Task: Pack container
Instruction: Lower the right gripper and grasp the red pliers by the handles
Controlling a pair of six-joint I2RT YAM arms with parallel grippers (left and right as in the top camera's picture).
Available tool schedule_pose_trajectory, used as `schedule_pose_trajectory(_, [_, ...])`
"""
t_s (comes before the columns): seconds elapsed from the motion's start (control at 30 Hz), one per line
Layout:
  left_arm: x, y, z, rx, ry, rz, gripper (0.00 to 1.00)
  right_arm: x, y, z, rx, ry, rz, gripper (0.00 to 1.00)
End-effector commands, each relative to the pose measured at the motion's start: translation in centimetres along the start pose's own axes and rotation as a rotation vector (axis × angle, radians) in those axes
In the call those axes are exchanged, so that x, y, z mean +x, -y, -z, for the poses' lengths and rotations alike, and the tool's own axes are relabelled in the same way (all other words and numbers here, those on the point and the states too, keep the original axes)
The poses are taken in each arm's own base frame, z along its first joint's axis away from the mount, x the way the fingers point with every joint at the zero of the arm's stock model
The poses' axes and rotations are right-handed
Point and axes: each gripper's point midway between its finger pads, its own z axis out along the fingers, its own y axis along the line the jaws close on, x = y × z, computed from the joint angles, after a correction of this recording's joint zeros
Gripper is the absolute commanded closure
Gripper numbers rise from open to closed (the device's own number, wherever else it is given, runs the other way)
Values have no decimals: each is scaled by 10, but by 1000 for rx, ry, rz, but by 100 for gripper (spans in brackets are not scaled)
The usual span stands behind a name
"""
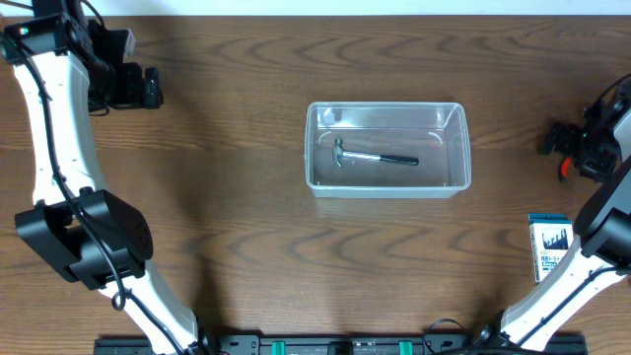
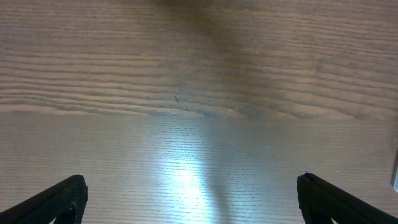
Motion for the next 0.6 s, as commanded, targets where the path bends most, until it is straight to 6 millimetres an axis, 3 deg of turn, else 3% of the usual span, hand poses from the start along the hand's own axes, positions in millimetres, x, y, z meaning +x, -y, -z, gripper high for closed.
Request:
schedule_pose_trajectory(0.0, [3, 1, -6, 17, -18, 8, 2, 1, 8, -5, 68, -18, -4, 1])
schedule_pose_trajectory(0.57, [3, 1, -6, 17, -18, 8, 2, 3, 14, -5, 103, -26, 15, 1])
